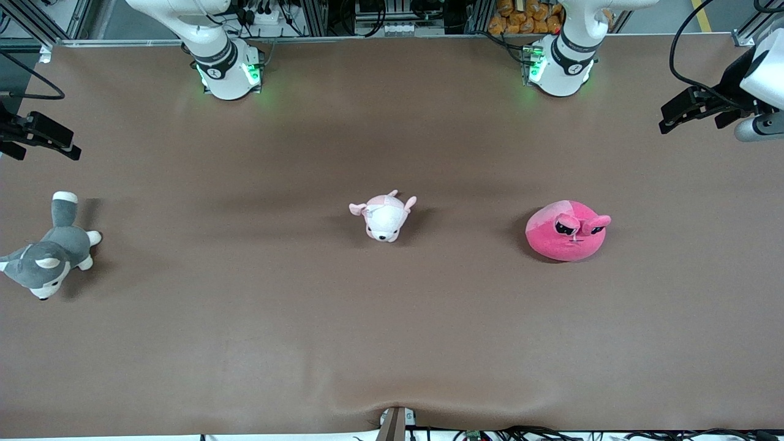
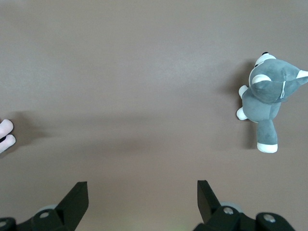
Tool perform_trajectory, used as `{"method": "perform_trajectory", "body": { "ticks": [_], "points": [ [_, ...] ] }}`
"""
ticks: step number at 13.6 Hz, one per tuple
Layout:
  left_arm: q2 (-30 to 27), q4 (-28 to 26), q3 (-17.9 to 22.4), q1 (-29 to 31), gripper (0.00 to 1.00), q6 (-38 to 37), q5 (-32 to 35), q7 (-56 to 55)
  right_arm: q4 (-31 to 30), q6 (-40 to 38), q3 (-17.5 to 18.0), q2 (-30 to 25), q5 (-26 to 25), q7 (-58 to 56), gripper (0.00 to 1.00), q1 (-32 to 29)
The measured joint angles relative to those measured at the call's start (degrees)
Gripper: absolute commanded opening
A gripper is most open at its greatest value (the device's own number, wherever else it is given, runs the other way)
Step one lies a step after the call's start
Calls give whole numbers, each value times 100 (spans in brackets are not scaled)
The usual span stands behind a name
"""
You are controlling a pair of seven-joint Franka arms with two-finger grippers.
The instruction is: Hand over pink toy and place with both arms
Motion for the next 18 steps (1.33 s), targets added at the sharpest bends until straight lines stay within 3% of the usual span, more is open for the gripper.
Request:
{"method": "perform_trajectory", "body": {
  "ticks": [18],
  "points": [
    [203,115,1,-1,100,-31,0,5,18,86,-12,143,-16,2,100,-1]
  ]
}}
